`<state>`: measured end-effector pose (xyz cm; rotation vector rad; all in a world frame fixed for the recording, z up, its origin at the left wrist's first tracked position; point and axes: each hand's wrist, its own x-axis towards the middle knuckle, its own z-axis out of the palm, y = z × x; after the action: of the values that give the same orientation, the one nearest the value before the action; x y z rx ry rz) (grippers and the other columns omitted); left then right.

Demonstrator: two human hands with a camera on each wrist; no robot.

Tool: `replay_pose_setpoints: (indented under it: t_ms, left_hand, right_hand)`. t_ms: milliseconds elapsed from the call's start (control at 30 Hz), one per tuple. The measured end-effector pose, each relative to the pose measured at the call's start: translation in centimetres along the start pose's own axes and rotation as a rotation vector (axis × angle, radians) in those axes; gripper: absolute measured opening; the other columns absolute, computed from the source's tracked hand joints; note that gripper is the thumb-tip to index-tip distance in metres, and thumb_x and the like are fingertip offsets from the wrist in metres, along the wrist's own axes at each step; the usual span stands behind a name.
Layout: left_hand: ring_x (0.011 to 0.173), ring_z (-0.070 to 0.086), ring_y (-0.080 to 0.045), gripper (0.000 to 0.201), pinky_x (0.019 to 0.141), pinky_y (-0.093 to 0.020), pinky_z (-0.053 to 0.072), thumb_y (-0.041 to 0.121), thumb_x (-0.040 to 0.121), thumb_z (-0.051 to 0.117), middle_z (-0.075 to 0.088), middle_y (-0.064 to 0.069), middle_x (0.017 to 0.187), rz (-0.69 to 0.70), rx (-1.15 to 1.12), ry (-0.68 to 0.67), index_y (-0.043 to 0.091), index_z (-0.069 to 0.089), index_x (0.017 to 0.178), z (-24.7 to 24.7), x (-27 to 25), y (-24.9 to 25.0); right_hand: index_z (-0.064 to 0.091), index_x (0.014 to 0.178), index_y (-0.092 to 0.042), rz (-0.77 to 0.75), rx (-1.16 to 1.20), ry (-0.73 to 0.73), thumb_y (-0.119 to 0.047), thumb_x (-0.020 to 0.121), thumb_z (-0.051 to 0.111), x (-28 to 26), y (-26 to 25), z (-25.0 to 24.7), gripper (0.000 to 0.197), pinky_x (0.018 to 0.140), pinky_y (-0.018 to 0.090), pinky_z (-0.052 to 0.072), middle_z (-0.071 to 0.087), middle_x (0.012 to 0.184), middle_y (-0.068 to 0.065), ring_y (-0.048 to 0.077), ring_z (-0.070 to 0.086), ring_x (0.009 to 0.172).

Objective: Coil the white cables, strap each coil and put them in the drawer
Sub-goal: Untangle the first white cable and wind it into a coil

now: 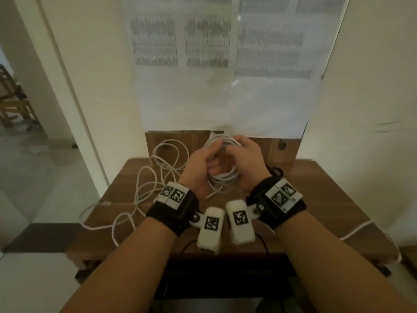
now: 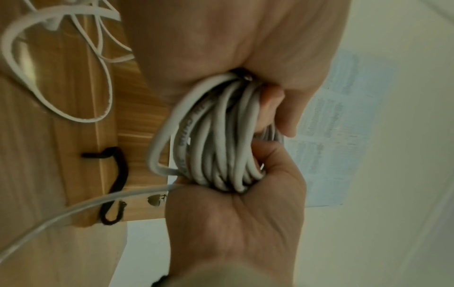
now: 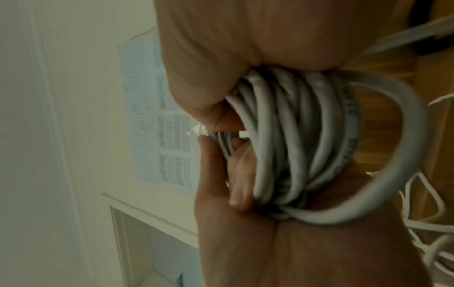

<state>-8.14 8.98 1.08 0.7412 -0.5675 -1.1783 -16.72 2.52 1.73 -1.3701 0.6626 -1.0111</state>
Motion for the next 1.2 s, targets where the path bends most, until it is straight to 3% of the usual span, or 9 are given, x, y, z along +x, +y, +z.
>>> replay_pose_setpoints:
  t_ms: [200, 367, 467, 667, 800, 867, 967, 1067, 1200]
  left_hand:
    - [0.028, 0.028, -0.003, 0.028, 0.033, -0.015, 0.023, 0.02, 0.104, 0.048, 0.033, 0.008, 0.039, 0.03, 0.08, 0.05, 0.011, 0.06, 0.081, -0.6, -0.3, 0.2]
    - [0.031, 0.038, -0.002, 0.024, 0.035, -0.014, 0.031, 0.018, 0.104, 0.049, 0.047, 0.008, 0.042, 0.112, 0.159, 0.059, 0.01, 0.059, 0.084, -1.5, -0.6, 0.7]
    - [0.036, 0.027, -0.002, 0.019, 0.035, -0.014, 0.023, 0.022, 0.101, 0.055, 0.035, 0.01, 0.047, 0.156, 0.091, 0.132, 0.016, 0.063, 0.085, -3.1, -0.2, 1.2]
    - [0.036, 0.03, -0.003, 0.021, 0.036, -0.016, 0.031, 0.026, 0.1, 0.06, 0.035, 0.009, 0.047, 0.243, -0.138, 0.338, 0.02, 0.061, 0.079, -5.4, -0.2, 3.6]
    - [0.042, 0.035, -0.007, 0.023, 0.06, -0.023, 0.045, 0.03, 0.095, 0.068, 0.039, 0.007, 0.047, 0.273, -0.202, 0.514, 0.018, 0.062, 0.075, -7.5, 0.8, 4.9]
    - [0.047, 0.038, -0.009, 0.023, 0.08, -0.034, 0.053, 0.032, 0.093, 0.07, 0.04, 0.007, 0.046, 0.27, -0.177, 0.581, 0.018, 0.063, 0.076, -8.2, 1.1, 5.1]
    - [0.049, 0.05, -0.01, 0.029, 0.066, -0.029, 0.055, 0.04, 0.091, 0.071, 0.052, 0.004, 0.052, 0.225, 0.049, 0.654, 0.014, 0.064, 0.081, -7.3, 0.5, 4.5]
    - [0.055, 0.057, -0.01, 0.035, 0.047, -0.017, 0.048, 0.046, 0.091, 0.068, 0.062, 0.0, 0.068, 0.304, 0.587, 0.683, 0.012, 0.065, 0.09, -6.4, 0.2, 3.1]
    - [0.05, 0.054, -0.001, 0.032, 0.05, -0.015, 0.04, 0.043, 0.095, 0.063, 0.058, 0.005, 0.064, 0.389, 1.146, 0.383, 0.018, 0.061, 0.076, -5.9, 0.3, 1.1]
  right_hand:
    - [0.063, 0.101, -0.009, -0.03, -0.147, -0.16, 0.001, 0.09, 0.062, 0.7, 1.6, -1.2, 0.015, 0.074, 0.041, 0.053, 0.066, 0.084, 0.011, 0.022, 0.063, 0.075]
    - [0.057, 0.133, -0.013, -0.038, -0.161, -0.336, -0.02, 0.084, 0.079, 0.5, 1.5, -3.0, 0.054, 0.092, 0.04, 0.058, 0.069, 0.123, 0.011, 0.024, 0.069, 0.109]
    - [0.056, 0.133, -0.023, -0.035, -0.31, -0.32, -0.032, 0.083, 0.079, -0.3, 1.8, -4.0, 0.055, 0.082, 0.039, 0.061, 0.071, 0.115, 0.003, 0.019, 0.073, 0.097]
    - [0.064, 0.113, -0.018, -0.068, -0.536, -0.16, -0.025, 0.091, 0.071, -1.0, 4.8, -6.3, 0.024, 0.068, 0.028, 0.058, 0.073, 0.091, 0.003, 0.013, 0.071, 0.07]
    - [0.067, 0.099, -0.023, -0.192, -0.655, 0.034, -0.029, 0.092, 0.07, -0.9, 6.0, -7.3, 0.01, 0.066, 0.033, 0.058, 0.069, 0.088, 0.001, 0.017, 0.067, 0.071]
    - [0.071, 0.096, -0.026, -0.244, -0.834, -0.027, -0.033, 0.091, 0.069, -1.0, 5.7, -7.0, 0.009, 0.075, 0.029, 0.054, 0.068, 0.088, -0.006, 0.01, 0.064, 0.081]
    - [0.072, 0.1, -0.029, -0.223, -1.205, -0.309, -0.038, 0.094, 0.064, -1.7, 4.6, -5.4, 0.013, 0.079, 0.028, 0.054, 0.065, 0.09, -0.014, 0.007, 0.062, 0.088]
    - [0.073, 0.105, -0.031, -0.312, -1.409, -0.519, -0.039, 0.094, 0.063, -2.4, 2.9, -3.7, 0.017, 0.073, 0.025, 0.05, 0.062, 0.088, -0.017, 0.004, 0.057, 0.083]
    - [0.077, 0.101, -0.03, -0.394, -1.184, -0.652, -0.038, 0.092, 0.068, -2.8, 0.4, -2.2, 0.015, 0.075, 0.026, 0.055, 0.064, 0.082, -0.021, 0.0, 0.06, 0.077]
